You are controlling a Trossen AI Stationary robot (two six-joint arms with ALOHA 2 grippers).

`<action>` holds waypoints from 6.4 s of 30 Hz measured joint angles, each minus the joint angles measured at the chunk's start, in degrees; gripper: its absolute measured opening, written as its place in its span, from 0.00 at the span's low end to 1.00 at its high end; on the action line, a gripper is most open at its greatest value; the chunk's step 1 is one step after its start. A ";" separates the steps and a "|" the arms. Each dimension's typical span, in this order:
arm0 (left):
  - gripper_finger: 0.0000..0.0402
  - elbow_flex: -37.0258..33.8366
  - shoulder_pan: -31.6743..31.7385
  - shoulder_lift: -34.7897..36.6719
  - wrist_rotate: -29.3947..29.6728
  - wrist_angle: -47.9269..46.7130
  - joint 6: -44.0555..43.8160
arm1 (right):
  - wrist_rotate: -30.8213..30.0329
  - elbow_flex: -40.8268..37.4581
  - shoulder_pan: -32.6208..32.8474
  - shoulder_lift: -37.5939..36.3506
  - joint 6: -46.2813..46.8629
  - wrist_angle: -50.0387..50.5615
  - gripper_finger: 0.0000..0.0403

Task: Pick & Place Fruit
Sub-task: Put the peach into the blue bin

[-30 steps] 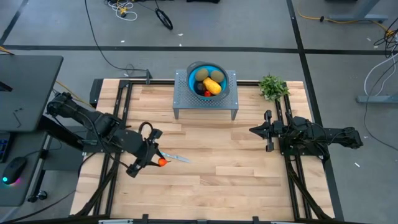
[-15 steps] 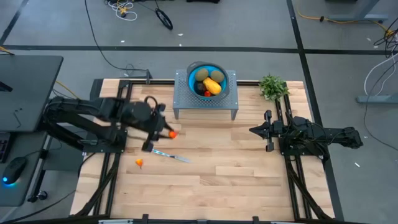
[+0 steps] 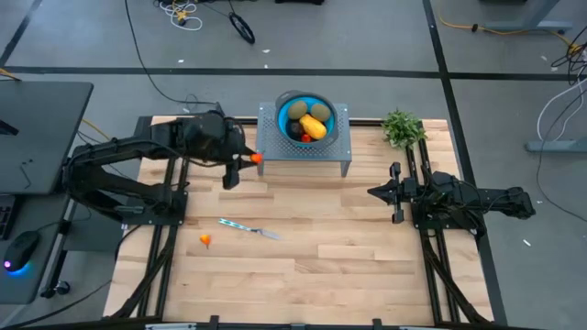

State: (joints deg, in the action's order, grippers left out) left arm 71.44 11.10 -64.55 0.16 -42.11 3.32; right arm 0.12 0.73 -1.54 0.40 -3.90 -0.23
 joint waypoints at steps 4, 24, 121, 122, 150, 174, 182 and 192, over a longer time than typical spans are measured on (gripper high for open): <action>0.32 -0.02 1.79 0.27 0.08 -0.10 -0.31 | 0.00 0.00 0.02 0.00 0.00 0.00 0.02; 0.32 -0.07 6.63 -0.66 0.49 13.27 6.29 | 0.00 0.00 0.00 0.00 0.00 0.00 0.02; 0.32 15.19 18.79 -25.73 -5.24 26.13 1.93 | -0.02 -0.02 0.00 0.00 0.00 0.00 0.02; 0.32 15.19 18.79 -25.73 -5.24 26.10 1.81 | -0.02 0.00 0.01 0.00 0.00 0.00 0.02; 0.32 14.27 19.38 -30.21 -2.44 19.26 5.02 | -0.02 0.00 0.00 0.02 0.00 -0.02 0.02; 0.36 14.27 20.04 -30.21 -1.74 16.68 8.12 | -0.02 0.00 0.02 0.02 0.00 0.00 0.02; 0.57 14.27 20.02 -30.21 -2.40 16.51 7.55 | -0.02 -0.02 0.00 0.02 0.00 0.00 0.02; 0.66 14.27 20.04 -30.21 -2.38 15.82 7.53 | -0.02 0.00 0.00 0.02 0.00 0.00 0.02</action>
State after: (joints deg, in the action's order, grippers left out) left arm 85.71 31.14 -94.76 -2.22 -26.28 10.85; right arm 0.10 0.73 -1.54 0.43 -3.90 -0.23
